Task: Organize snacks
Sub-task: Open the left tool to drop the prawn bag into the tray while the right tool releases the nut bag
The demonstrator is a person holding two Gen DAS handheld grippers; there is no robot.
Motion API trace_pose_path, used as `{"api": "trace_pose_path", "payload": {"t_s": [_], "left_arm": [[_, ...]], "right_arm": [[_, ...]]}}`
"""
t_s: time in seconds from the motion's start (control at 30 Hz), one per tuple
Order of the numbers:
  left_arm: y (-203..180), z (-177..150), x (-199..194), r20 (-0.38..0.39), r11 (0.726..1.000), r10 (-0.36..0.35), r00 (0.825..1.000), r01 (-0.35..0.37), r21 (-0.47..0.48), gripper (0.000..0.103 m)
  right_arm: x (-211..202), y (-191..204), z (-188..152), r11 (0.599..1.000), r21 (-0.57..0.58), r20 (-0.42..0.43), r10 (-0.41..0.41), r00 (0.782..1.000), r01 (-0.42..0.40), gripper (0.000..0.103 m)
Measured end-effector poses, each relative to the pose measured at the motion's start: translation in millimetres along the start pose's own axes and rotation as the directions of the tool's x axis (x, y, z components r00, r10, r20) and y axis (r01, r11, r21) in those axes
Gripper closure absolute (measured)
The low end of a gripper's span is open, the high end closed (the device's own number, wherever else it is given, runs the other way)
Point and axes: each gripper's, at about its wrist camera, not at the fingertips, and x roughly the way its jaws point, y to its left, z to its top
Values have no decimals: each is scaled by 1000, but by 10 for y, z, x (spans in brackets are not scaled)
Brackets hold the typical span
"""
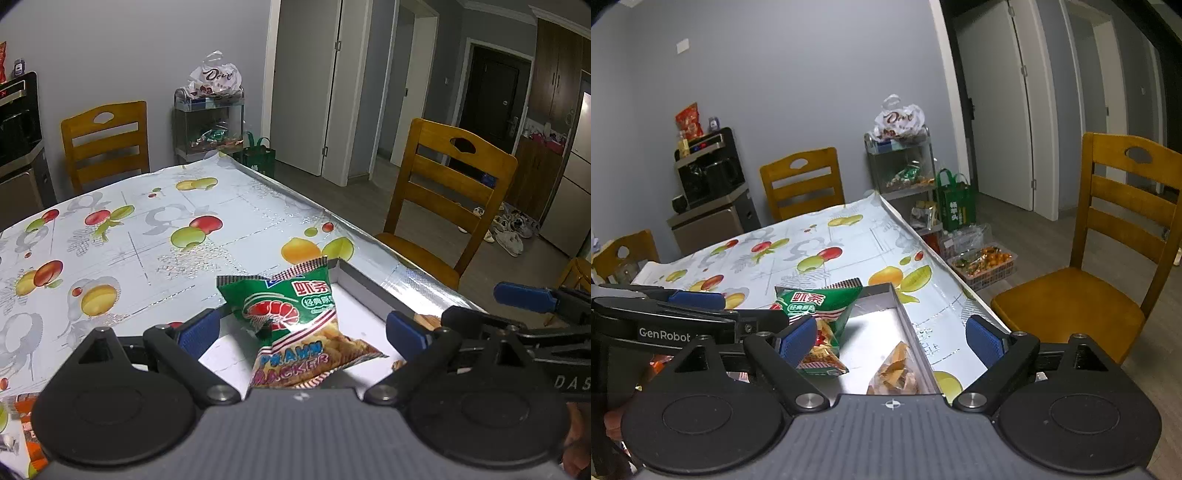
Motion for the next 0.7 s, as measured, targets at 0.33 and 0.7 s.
{"api": "trace_pose_path", "payload": {"t_s": [0.33,0.7], "left_arm": [[116,-71,-223,25,1000,0,1000,0,-14,6],[392,-212,-511,27,998,28,999,-27,-49,6]], "right_arm": [[-107,177,-31,999,-31,2,-13,1000,13,13],[-189,447,-91,998,-64,-2,-11,1000,11,12]]}}
